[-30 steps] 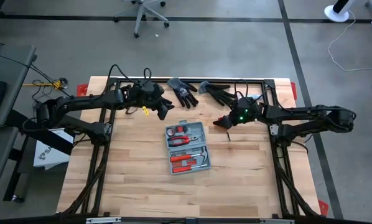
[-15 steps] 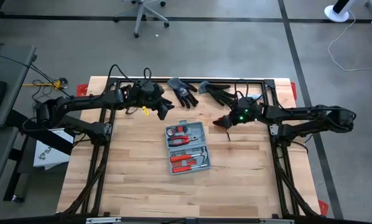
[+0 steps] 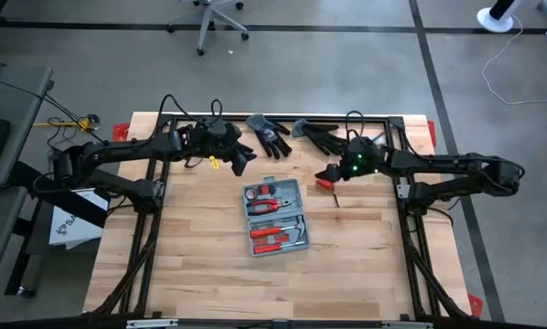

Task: Prefit tool cases
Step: Put the orange measuring tool into the gray tool box

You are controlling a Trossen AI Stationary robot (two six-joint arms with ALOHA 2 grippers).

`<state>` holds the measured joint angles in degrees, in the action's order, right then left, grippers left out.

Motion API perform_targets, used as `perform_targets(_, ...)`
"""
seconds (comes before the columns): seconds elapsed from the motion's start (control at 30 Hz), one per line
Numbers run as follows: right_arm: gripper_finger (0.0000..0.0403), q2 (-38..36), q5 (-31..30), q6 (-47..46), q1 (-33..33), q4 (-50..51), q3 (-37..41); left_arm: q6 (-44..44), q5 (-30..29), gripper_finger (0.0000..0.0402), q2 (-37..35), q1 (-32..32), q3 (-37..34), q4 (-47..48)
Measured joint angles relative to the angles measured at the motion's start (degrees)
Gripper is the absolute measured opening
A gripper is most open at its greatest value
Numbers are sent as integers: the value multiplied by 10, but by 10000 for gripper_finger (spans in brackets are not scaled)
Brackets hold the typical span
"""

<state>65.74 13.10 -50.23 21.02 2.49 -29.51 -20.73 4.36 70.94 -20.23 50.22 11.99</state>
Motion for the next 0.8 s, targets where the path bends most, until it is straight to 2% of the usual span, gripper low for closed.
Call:
perform_targets(0.13,348,35,-52,105,0,203,-85,14,0,126,0,0,0,-10)
perform_targets(0.3,348,104,-105,219,0,308,-174,24,-1,126,0,0,0,-26)
perform_targets(0.5,348,194,-112,320,0,330,-218,24,-4,126,0,0,0,-25)
perform_targets(0.8,348,275,-110,375,0,351,-222,19,-5,126,0,0,0,-20)
